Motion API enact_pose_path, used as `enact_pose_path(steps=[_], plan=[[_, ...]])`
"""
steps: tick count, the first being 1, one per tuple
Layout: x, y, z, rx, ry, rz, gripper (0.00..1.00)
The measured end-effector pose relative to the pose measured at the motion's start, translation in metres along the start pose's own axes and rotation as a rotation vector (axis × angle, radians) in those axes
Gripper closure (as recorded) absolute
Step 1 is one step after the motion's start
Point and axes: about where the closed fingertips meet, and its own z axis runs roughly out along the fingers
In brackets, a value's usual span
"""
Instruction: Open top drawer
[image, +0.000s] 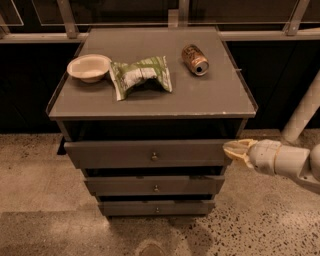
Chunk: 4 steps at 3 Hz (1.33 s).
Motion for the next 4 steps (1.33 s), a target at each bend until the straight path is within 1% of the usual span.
enact_pose_path(steps=[1,2,3,4], plan=[[-0.031,-0.011,0.023,-0.028,-0.01,-0.056,1.0],[-0.053,-0.024,0.037,-0.023,-0.034,-0.091,1.0],[-0.054,-0.024,0.037,-0.023,-0.035,-0.092,1.0],[-0.042,-0.022,0.042,-0.011,-0.027,-0.068,1.0]])
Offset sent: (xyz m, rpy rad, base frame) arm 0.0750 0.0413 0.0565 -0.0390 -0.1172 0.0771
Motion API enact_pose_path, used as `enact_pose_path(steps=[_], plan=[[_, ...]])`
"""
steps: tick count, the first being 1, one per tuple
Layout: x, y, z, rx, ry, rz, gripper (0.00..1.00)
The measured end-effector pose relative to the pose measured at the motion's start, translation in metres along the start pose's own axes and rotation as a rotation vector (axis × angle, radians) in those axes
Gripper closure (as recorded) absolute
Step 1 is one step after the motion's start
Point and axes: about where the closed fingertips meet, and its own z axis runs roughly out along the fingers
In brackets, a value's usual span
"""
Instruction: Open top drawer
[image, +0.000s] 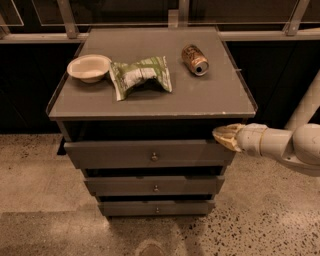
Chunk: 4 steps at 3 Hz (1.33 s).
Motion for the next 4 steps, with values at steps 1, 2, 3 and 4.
enact_pose_path(steps=[1,2,3,4], plan=[[0.017,0.005,0.007,0.024,-0.003,0.031,1.0],[0.029,0.004,0.012,0.045,0.0,0.041,1.0],[0.027,0.004,0.011,0.046,-0.001,0.041,1.0],[0.025,0.002,0.014,0.049,-0.003,0.036,1.0]])
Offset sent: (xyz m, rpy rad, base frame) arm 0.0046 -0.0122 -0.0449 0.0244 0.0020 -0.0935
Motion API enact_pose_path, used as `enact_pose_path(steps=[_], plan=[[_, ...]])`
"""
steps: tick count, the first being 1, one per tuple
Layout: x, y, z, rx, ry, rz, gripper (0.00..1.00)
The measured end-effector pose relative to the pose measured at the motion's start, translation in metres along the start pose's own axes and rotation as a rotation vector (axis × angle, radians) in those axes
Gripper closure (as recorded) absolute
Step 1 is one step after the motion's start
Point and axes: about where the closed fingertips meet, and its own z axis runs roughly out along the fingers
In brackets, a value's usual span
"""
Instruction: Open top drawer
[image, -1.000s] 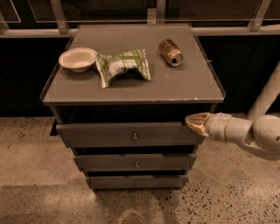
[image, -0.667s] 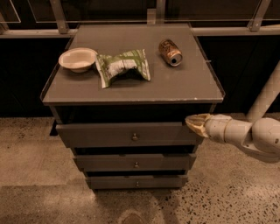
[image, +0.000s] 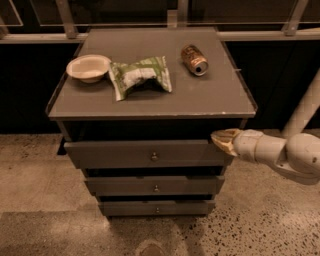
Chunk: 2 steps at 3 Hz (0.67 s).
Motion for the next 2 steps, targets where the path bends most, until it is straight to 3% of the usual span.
enact_pose_path(steps=[2], plan=[[-0.003,-0.018,0.029,0.024,0.01,-0.022,1.0]])
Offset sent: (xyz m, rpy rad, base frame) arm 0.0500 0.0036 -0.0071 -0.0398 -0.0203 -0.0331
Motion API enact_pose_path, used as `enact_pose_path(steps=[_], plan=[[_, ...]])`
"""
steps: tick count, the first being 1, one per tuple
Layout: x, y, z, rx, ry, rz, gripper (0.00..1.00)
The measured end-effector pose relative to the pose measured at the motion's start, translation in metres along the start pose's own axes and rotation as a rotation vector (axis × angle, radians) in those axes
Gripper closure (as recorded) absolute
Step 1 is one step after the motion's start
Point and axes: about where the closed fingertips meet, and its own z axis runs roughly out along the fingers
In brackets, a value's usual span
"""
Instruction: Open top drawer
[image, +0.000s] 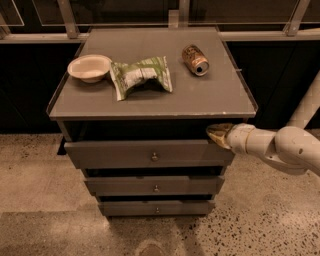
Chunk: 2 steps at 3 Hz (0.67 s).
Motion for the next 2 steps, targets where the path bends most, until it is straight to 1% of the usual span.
enact_pose_path(steps=[1,2], plan=[[0.0,0.0,0.0,0.0,0.0,0.0,1.0],[0.0064,0.0061,0.0025,-0.041,0.053,-0.012,1.0]])
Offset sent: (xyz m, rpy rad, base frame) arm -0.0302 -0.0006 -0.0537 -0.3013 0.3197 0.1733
